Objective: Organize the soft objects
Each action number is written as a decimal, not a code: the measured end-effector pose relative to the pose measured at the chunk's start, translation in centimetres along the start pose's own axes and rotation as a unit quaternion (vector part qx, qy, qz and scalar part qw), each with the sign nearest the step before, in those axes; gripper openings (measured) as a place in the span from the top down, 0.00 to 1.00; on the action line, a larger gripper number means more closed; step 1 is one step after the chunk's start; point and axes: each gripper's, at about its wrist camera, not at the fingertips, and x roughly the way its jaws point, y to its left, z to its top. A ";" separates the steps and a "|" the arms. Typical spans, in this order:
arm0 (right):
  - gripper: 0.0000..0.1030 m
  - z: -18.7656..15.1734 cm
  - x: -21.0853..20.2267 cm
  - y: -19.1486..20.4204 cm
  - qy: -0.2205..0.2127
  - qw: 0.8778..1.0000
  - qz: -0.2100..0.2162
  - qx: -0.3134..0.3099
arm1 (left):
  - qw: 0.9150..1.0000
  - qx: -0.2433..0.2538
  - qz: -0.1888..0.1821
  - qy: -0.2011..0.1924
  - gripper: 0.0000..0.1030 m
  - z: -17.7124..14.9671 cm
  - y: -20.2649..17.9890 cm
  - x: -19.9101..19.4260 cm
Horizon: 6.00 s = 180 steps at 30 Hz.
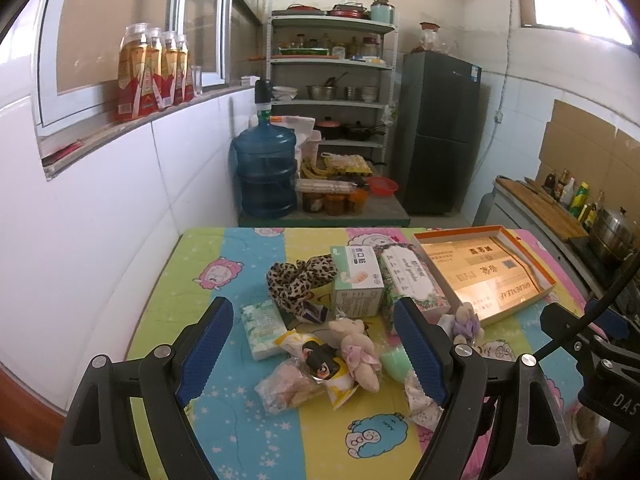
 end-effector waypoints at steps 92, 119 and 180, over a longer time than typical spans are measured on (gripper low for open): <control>0.07 -4.6 7.9 0.6 0.122 0.991 0.036 -0.028 | 0.998 0.009 -0.053 0.025 0.19 -0.4 4.1 12.6; 0.07 -4.4 11.0 -1.8 0.114 0.993 0.006 0.002 | 0.992 0.018 -0.110 0.064 0.91 -0.7 4.9 21.2; 0.57 -2.0 3.4 -10.1 0.048 0.997 0.013 0.060 | 0.957 0.061 -0.281 0.045 0.91 -0.8 -5.5 6.3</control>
